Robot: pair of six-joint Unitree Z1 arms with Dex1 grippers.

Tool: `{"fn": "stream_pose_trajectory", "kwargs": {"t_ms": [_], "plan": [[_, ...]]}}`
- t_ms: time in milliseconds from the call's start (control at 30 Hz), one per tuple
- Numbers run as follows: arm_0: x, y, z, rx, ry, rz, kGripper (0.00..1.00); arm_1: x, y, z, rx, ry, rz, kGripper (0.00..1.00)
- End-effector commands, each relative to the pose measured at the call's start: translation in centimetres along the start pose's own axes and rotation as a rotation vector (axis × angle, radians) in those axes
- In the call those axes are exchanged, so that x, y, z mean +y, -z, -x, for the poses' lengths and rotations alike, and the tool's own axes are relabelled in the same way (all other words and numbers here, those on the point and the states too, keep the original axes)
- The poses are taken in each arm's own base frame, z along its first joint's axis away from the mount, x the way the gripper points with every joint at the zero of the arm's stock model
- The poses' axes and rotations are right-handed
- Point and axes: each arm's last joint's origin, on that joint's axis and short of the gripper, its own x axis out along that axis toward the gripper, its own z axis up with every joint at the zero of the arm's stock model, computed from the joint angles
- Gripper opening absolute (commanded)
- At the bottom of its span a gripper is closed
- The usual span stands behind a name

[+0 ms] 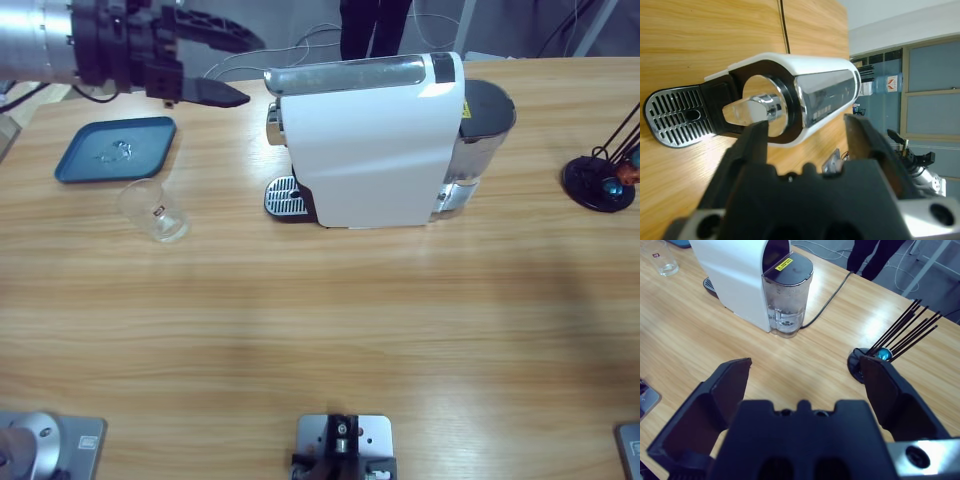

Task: Pour coffee

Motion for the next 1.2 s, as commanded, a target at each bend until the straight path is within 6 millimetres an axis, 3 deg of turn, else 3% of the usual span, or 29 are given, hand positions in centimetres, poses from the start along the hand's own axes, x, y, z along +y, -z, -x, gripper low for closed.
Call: {"fn": "stream_pose_trajectory", "kwargs": {"t_ms": [33,200,233,267,700,1033,1200], "plan": [[1.1,0.0,-3.2,0.082,-0.004,0.031,0.195,0.3,0.6,-1.3,0.057,0.006,0.028,0.954],[1.2,-0.2,-3.5,0.08,-0.003,0.033,0.189,0.3,0.6,-1.3,0.058,0.005,0.028,0.954],[1.3,-0.3,-3.6,0.08,-0.002,0.033,0.058,0.3,0.6,-1.3,0.059,0.005,0.028,0.954],[1.3,-0.3,-3.6,0.077,-0.004,0.032,0.0,0.3,0.6,-1.3,0.059,0.005,0.028,0.954],[1.1,-0.2,-4.1,0.077,0.035,0.011,0.0,0.3,0.6,-1.3,0.059,0.005,0.028,0.954],[-6.5,-0.7,-2.1,0.01,0.173,-0.078,0.0,0.3,0.6,-1.3,0.057,0.005,0.028,0.954],[-8.2,-0.1,-0.9,-0.001,0.185,-0.097,0.0,0.3,0.6,-1.4,0.058,0.006,0.027,0.954]]}}
